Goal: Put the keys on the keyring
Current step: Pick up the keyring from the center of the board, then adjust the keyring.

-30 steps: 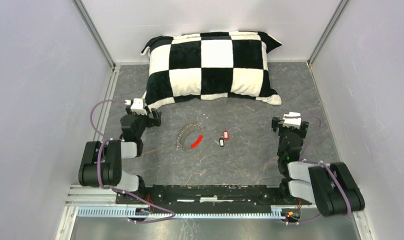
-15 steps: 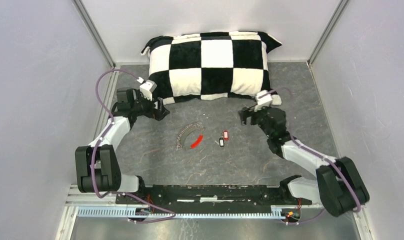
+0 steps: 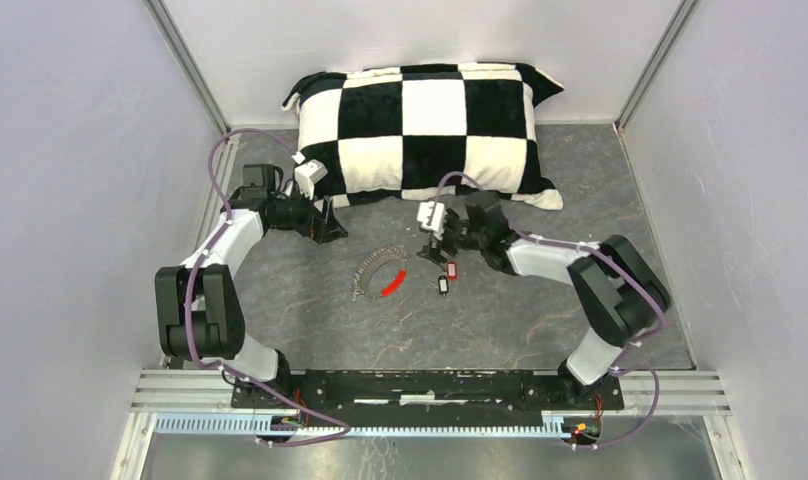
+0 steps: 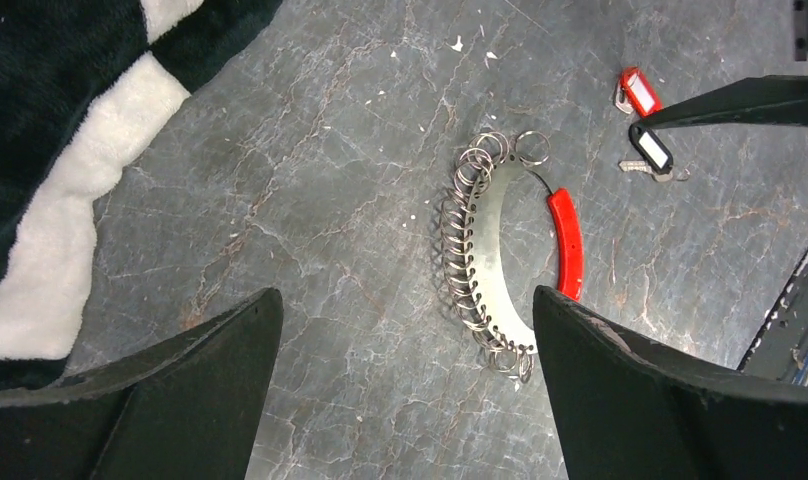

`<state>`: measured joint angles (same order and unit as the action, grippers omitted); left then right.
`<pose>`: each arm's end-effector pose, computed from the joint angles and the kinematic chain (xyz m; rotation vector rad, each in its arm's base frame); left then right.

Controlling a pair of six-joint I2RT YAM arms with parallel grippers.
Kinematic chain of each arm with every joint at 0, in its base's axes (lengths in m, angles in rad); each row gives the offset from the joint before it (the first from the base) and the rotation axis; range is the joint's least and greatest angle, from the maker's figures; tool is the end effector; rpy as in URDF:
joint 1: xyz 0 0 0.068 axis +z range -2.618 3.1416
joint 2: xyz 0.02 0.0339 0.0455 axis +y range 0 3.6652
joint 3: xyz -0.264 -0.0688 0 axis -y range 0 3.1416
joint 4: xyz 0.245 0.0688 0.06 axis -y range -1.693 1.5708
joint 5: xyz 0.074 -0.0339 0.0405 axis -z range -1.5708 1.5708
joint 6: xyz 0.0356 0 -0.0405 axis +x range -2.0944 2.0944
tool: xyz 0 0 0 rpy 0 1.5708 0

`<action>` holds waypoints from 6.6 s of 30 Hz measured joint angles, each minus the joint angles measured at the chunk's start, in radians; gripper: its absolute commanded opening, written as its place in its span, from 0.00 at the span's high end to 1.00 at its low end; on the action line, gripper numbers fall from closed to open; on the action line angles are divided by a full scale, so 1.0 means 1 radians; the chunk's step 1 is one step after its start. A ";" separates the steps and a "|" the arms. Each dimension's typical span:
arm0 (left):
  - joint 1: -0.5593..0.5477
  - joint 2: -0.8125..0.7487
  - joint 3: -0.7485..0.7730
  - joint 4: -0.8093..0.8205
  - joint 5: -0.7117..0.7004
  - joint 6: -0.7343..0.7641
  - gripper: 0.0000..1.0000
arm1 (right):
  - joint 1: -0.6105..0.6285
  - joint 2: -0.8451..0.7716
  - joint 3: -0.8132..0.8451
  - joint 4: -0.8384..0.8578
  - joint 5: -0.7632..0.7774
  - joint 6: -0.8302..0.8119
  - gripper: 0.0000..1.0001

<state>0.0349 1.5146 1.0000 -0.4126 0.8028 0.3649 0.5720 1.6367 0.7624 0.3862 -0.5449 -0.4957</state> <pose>0.3079 -0.0149 0.2297 0.6843 2.1694 -0.7878 0.2699 0.1957 0.1785 -1.3118 1.5565 0.6065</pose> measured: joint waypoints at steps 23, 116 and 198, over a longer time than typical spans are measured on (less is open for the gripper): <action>-0.004 0.018 0.042 -0.135 0.018 0.127 0.04 | 0.076 0.259 0.262 -0.319 -0.086 -0.357 0.43; -0.177 -0.809 -0.091 -0.712 0.303 0.766 0.66 | 0.543 -0.226 0.218 -0.124 0.016 0.110 1.00; -0.182 -0.869 -0.012 -0.669 0.614 1.081 0.98 | 0.632 -0.452 0.270 -0.249 0.061 0.025 0.57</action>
<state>-0.1471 0.6453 0.9882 -1.0821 1.4170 1.4456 1.2041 1.1843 1.0325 0.1368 -0.4843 -0.4709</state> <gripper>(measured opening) 0.043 0.449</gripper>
